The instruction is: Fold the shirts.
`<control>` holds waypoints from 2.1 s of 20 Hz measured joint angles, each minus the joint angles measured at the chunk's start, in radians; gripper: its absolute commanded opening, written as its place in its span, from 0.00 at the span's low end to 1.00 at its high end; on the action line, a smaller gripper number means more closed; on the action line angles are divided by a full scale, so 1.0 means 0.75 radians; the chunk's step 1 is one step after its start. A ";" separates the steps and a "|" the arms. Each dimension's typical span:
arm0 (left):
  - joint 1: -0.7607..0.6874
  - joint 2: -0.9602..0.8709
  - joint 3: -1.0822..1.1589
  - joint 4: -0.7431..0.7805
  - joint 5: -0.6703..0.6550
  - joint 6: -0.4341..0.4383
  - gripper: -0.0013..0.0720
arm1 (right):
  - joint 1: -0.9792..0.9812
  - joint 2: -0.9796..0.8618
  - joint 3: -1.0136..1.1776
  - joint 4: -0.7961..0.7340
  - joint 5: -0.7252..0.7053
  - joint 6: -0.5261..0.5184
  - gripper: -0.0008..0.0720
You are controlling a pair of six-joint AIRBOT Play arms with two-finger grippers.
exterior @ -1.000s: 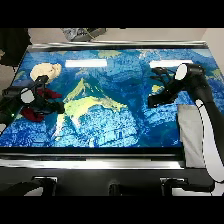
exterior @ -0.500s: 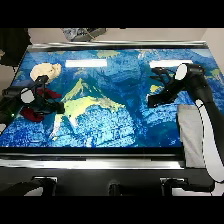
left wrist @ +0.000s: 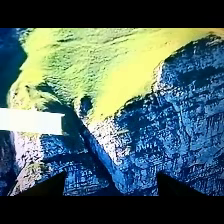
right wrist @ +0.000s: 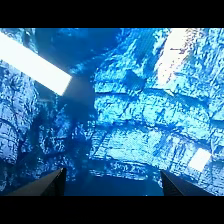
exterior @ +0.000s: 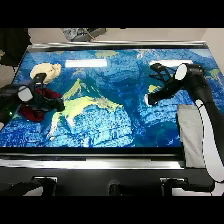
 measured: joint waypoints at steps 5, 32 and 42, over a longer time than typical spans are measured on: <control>0.366 0.005 0.161 -0.056 -0.052 0.038 1.00 | 0.000 -0.001 0.000 -0.004 0.001 -0.029 0.97; 0.999 -0.420 -0.245 -1.216 0.684 0.614 0.06 | 0.005 0.002 0.000 0.249 0.207 -0.182 0.94; 0.757 0.335 -0.057 -1.243 0.449 0.732 0.06 | 0.005 0.333 0.001 0.038 0.269 -0.160 0.94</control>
